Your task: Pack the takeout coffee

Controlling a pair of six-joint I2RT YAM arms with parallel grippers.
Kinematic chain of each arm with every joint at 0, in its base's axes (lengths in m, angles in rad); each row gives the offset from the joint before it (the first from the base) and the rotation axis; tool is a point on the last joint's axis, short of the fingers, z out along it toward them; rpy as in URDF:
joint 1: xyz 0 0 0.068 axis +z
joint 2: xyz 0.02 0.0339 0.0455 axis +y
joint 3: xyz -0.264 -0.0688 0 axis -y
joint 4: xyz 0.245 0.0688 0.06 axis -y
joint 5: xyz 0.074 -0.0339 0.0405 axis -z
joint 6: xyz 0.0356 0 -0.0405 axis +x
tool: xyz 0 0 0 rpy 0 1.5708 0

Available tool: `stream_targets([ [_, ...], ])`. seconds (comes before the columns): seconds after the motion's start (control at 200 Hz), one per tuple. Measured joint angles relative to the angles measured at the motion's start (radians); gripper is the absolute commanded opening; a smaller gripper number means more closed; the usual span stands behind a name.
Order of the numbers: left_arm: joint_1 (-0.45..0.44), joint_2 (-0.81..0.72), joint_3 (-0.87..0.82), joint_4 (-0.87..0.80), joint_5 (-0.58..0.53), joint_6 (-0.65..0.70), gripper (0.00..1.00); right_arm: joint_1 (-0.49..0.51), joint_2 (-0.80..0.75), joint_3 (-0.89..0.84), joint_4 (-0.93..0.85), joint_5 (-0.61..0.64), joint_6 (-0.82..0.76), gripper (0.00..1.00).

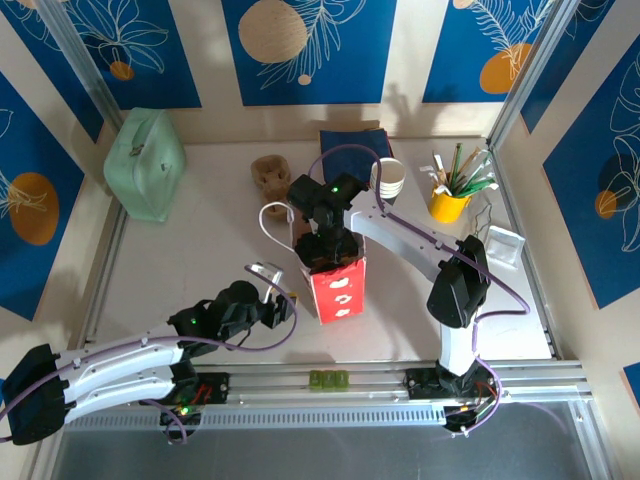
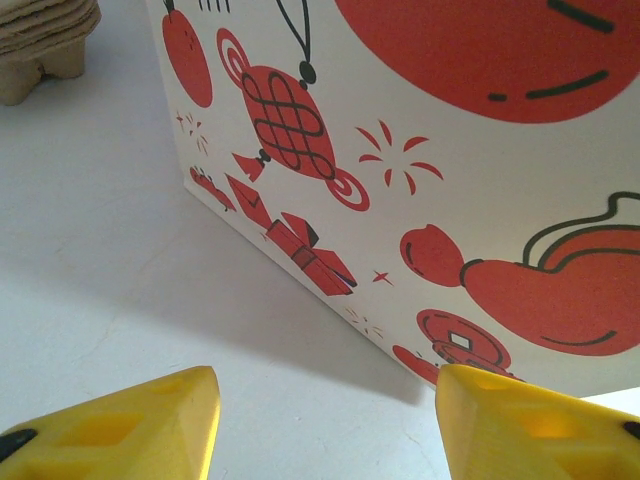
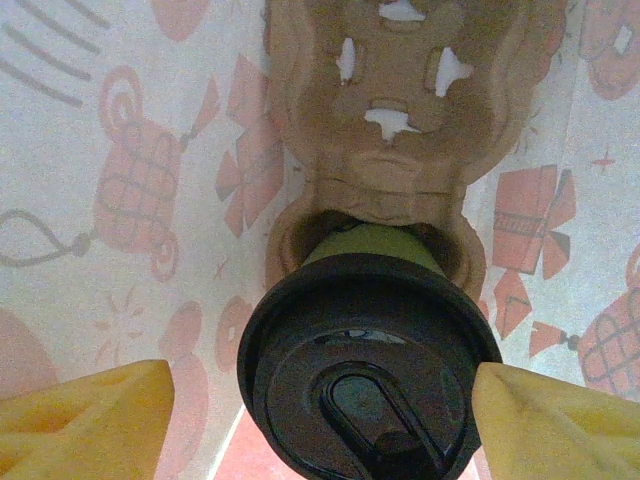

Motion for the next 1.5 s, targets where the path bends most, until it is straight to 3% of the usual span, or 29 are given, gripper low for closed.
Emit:
stream_targets([
  [0.29, 0.0, 0.0, 0.0, -0.003, -0.007, 0.0, 0.59, 0.001, -0.003, -0.003, 0.011, 0.0, -0.003, 0.72],
  [0.89, 0.0, 0.0, 0.0, -0.019, -0.015, 0.0, 0.59, 0.049, -0.012, -0.013, 0.003, 0.061, -0.003, 0.72],
  [1.301, 0.0, 0.0, 0.0, -0.026, -0.019, 0.0, 0.59, 0.032, -0.026, 0.0, 0.003, 0.06, -0.003, 0.6],
  [1.501, 0.0, 0.0, 0.0, -0.03, -0.023, 0.0, 0.59, 0.023, -0.043, 0.031, 0.004, 0.053, -0.003, 0.58],
])
